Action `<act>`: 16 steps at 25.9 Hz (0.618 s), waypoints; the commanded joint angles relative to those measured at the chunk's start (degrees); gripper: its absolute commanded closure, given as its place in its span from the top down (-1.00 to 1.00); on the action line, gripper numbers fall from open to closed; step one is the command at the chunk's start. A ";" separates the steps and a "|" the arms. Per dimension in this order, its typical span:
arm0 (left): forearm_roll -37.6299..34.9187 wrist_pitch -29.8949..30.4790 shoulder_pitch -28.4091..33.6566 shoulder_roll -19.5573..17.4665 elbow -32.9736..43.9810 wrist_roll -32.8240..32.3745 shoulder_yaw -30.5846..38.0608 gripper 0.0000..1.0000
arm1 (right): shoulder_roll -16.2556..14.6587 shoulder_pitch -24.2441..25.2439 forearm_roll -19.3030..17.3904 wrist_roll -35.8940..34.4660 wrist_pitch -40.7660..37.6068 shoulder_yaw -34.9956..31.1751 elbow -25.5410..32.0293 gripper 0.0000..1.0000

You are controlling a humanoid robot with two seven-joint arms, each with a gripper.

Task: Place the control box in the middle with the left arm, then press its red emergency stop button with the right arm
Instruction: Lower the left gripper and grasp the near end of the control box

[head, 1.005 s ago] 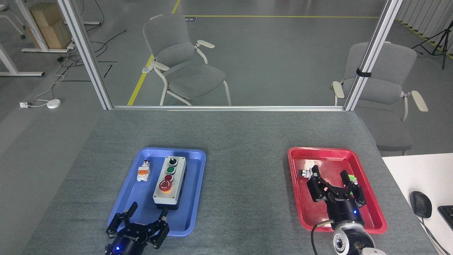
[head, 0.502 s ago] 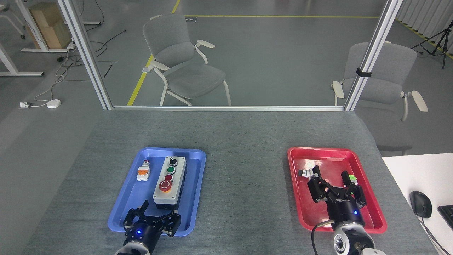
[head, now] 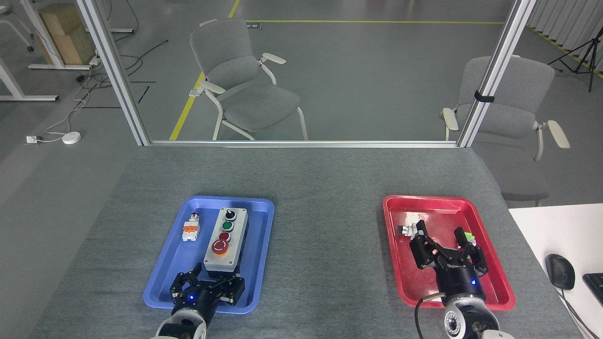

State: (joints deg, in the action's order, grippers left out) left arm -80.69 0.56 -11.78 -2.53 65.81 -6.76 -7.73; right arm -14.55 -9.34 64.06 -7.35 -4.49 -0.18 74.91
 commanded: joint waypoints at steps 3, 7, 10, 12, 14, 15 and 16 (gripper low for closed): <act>-0.08 -0.12 -1.84 1.39 -3.06 -0.10 0.00 0.97 | -0.04 0.03 -0.08 0.05 0.01 -0.09 -0.03 0.98; 0.01 -1.00 -5.53 2.27 -8.59 0.08 0.00 0.97 | -0.13 -0.06 0.01 0.05 -0.08 -0.09 -0.03 0.98; 0.18 -1.09 -7.90 2.44 -11.58 0.17 0.00 0.97 | -0.13 -0.06 0.01 0.05 0.01 0.00 -0.03 0.98; 0.18 -1.09 -9.40 2.44 -13.60 0.25 0.00 0.97 | -0.13 -0.06 0.01 0.05 0.01 0.00 -0.03 0.98; 0.27 -1.00 -10.54 2.62 -15.27 0.34 0.00 0.97 | -0.13 -0.06 -0.08 0.05 0.01 0.00 -0.03 0.98; 0.27 -1.00 -10.89 2.79 -15.89 0.78 0.00 0.97 | -0.13 -0.06 -0.08 0.05 0.01 -0.09 -0.03 0.98; 0.27 -0.92 -11.24 2.79 -16.50 0.87 0.00 0.97 | -0.22 -0.06 -0.08 0.05 0.01 0.00 -0.03 0.98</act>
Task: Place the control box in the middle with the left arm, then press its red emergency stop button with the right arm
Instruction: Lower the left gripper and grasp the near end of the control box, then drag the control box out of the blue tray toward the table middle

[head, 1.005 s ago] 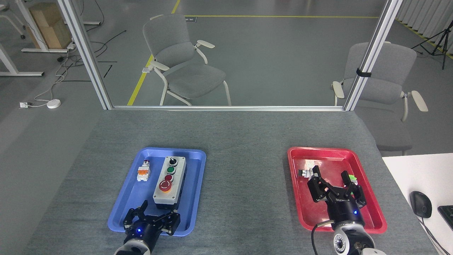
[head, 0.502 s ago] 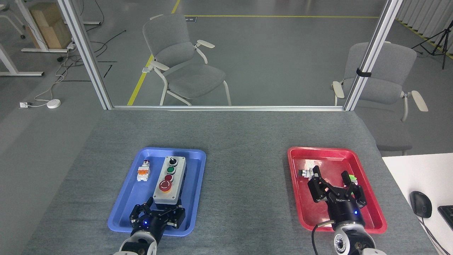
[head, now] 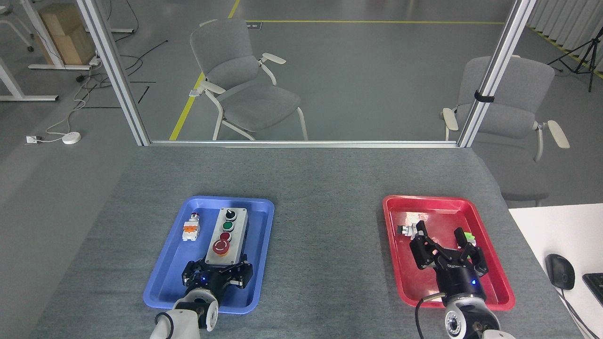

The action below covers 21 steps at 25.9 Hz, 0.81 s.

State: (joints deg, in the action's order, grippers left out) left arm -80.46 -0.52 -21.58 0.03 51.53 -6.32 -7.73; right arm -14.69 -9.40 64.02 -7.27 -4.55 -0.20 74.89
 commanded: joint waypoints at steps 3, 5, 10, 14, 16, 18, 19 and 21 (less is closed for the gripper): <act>-0.05 0.25 -1.80 0.23 -3.10 0.61 0.00 0.97 | -0.07 0.00 -0.03 -0.02 0.07 0.03 -0.01 0.98; -0.05 0.34 -1.80 0.23 -3.19 0.61 -0.09 0.96 | -0.07 0.09 -0.03 -0.02 0.07 0.03 -0.01 0.98; -0.31 0.43 -2.42 0.05 -3.19 0.52 -0.09 0.62 | 0.01 0.00 -0.03 -0.02 -0.02 0.03 -0.01 0.98; -0.49 0.61 -2.42 -0.12 -3.19 0.52 -0.09 0.13 | 0.10 0.00 -0.03 -0.02 0.07 0.03 -0.01 0.98; -0.13 0.78 -2.51 -0.12 -2.92 0.61 -0.09 -0.12 | 0.10 0.09 -0.03 -0.02 0.07 0.03 -0.01 0.98; 0.04 1.05 -2.51 -0.47 -2.22 0.61 -0.09 -0.37 | 0.10 0.00 0.05 -0.02 0.07 0.03 -0.01 0.98; 0.13 1.48 -2.51 -0.47 -1.78 0.61 0.00 -0.49 | 0.10 0.00 -0.03 -0.02 0.16 0.03 -0.01 0.98; 0.48 2.89 -2.16 -0.74 0.59 0.61 0.52 -0.84 | 0.19 0.00 0.05 -0.02 0.16 0.03 -0.01 0.98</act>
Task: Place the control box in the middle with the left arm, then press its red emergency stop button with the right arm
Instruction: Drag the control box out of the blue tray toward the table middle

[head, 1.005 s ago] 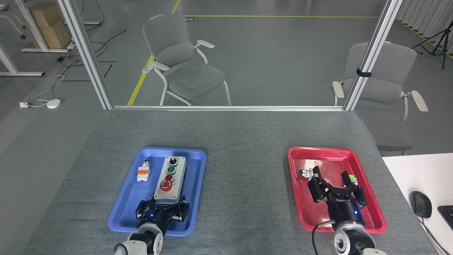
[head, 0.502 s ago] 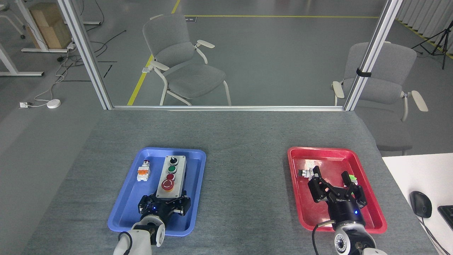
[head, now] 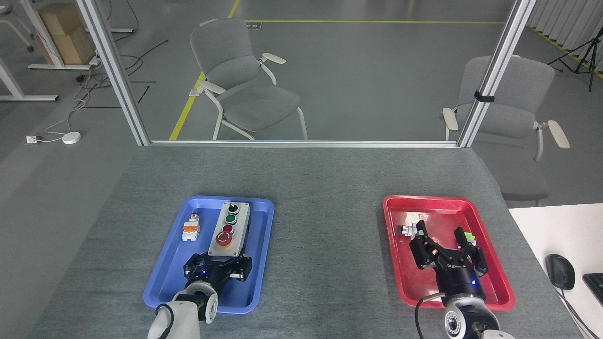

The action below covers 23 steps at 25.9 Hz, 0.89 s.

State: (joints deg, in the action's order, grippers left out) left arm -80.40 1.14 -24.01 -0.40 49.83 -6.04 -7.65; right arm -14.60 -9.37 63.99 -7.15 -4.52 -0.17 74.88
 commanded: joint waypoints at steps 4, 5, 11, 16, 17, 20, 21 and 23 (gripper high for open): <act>7.72 4.14 2.39 -1.09 10.73 0.06 1.33 -1.00 | 0.36 -0.04 0.08 -0.15 0.13 0.00 0.00 0.98; 9.47 4.40 3.44 -1.45 13.36 -0.20 1.33 -1.00 | 0.36 -0.04 0.08 -0.24 0.13 0.09 0.00 0.98; 10.09 6.51 9.77 -0.48 24.44 -0.55 -1.83 -1.00 | 0.36 -0.04 0.08 -0.24 0.13 0.00 0.00 0.98; 9.56 5.63 10.83 1.89 25.93 -0.03 -10.89 -1.00 | 0.44 -0.04 0.08 -0.24 0.04 0.00 0.00 0.98; 9.39 5.63 10.83 2.86 25.58 -0.03 -12.29 -1.00 | 0.44 0.05 0.08 -0.24 0.04 0.09 0.00 0.98; 7.98 5.10 10.30 5.06 23.82 -0.55 -15.46 -1.00 | 0.44 0.05 0.08 -0.24 0.04 0.09 0.00 0.98; 6.84 4.14 10.04 6.11 22.59 -0.64 -16.52 -1.00 | 0.44 0.05 0.08 -0.24 0.04 0.09 0.00 0.98; 4.20 2.91 8.54 7.52 19.87 -0.73 -18.36 -1.00 | 0.44 0.05 0.08 -0.24 0.13 0.09 0.00 0.98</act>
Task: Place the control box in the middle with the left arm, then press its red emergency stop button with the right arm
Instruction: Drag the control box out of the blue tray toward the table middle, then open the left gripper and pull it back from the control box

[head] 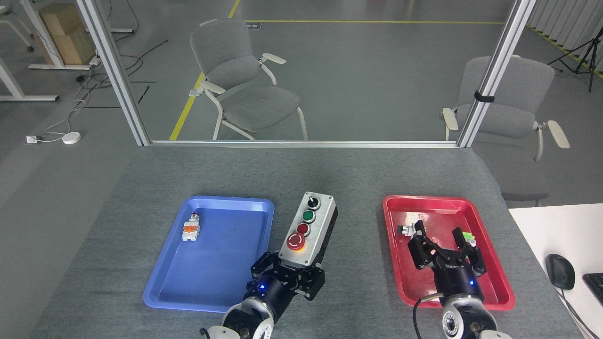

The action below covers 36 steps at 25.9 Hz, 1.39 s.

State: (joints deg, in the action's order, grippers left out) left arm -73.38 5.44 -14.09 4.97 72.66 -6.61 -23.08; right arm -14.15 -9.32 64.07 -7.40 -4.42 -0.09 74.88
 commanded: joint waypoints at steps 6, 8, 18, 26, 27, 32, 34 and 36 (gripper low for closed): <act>-4.23 -3.77 -6.03 2.76 -13.24 0.11 -8.99 -1.00 | -0.18 0.01 -0.09 0.02 0.11 -0.09 -0.09 0.98; -4.05 -5.09 -7.88 2.76 -15.97 0.20 -10.75 -1.00 | -0.18 0.01 -0.09 0.02 0.11 -0.09 -0.09 0.98; -3.44 -5.53 -10.69 2.94 -22.12 0.20 -13.48 -0.84 | -0.53 -0.08 -0.09 0.02 0.20 -0.09 -0.09 0.98; -3.44 -5.62 -10.69 2.85 -22.03 0.64 -13.57 0.36 | -0.53 0.01 -0.09 -0.25 0.29 -0.18 -0.09 0.98; -3.44 -5.62 -10.69 2.85 -22.03 0.72 -13.57 0.45 | -0.53 0.01 -0.09 -0.25 0.29 -0.18 -0.09 0.98; -3.26 -5.62 -10.25 2.76 -20.10 0.90 -13.57 0.96 | -0.62 -0.08 -0.09 -0.34 0.29 -0.18 -0.09 0.98; -3.26 -4.92 -8.76 2.32 -17.81 0.90 -13.39 0.96 | -0.62 -0.08 -0.09 -0.34 0.29 -0.18 -0.09 0.97; -3.26 -4.65 -5.77 1.71 -14.12 0.90 -13.22 0.97 | -0.62 -0.08 0.00 -0.34 0.29 -0.18 -0.09 0.95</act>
State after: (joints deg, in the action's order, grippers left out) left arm -76.67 0.17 -22.78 7.35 54.53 -5.64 -36.49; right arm -14.78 -9.38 63.99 -7.74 -4.12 -0.26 74.80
